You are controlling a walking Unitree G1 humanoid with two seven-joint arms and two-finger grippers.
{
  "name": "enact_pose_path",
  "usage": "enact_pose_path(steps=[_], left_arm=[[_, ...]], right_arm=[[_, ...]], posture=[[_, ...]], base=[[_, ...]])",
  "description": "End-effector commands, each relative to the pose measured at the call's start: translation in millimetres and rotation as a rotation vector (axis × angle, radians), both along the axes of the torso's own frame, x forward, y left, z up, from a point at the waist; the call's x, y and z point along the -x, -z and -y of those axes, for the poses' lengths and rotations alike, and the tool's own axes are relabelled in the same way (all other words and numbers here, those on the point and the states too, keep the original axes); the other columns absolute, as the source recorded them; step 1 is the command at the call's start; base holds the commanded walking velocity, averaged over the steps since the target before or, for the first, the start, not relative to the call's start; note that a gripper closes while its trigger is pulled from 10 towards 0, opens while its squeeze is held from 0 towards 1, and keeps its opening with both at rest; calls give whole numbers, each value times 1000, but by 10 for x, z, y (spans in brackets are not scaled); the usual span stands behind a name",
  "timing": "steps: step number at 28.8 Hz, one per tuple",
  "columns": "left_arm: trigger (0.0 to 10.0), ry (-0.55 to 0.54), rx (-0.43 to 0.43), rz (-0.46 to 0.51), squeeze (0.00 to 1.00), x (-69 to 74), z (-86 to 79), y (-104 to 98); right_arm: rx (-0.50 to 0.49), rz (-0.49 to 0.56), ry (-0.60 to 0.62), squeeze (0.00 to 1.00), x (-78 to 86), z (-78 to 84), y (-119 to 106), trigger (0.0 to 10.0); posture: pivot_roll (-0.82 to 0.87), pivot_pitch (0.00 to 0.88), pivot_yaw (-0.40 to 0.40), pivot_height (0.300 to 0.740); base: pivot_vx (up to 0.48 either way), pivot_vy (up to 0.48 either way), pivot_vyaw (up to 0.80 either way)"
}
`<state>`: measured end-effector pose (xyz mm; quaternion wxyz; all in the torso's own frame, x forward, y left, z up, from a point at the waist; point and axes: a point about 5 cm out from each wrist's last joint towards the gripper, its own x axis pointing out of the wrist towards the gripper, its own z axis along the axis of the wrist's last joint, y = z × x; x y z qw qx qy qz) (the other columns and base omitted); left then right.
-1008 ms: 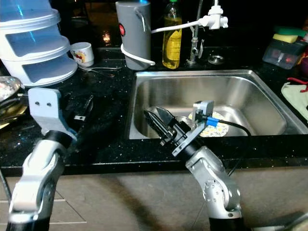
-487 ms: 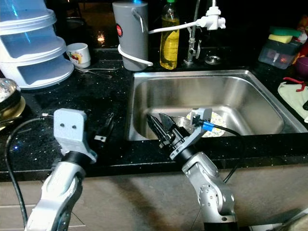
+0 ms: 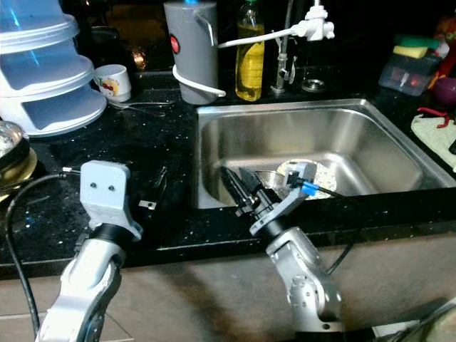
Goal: Kitchen organization
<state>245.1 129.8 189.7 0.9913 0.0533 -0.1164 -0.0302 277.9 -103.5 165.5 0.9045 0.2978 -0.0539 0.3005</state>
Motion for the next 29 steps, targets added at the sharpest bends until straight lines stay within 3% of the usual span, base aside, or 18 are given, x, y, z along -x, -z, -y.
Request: enact_pose_path(steps=[1, 12, 21, 29], left_arm=[[10000, -5, -7, 3, 0, -6, -5, 1], [10000, -14, -15, 23, 0, -12, -15, -47], [10000, -43, -12, 92, 0, -64, -88, -244], [10000, -53, -12, 106, 0, -79, -112, -288]], right_arm=[[-6, -9, 16, 0, -12, 16, 20, 10000], [-22, 6, 23, 0, -25, 37, -10, 10000], [-35, 56, 38, 0, -42, 103, -104, 10000], [-29, 62, 36, 0, -55, 100, -120, 10000]], posture=[[-40, 0, -35, 740], [-36, 0, -40, 740], [-35, 0, -47, 740], [-34, 0, -49, 740]], base=[[0, 259, 0], [0, 255, 0], [0, 242, 0], [0, 241, 0]])
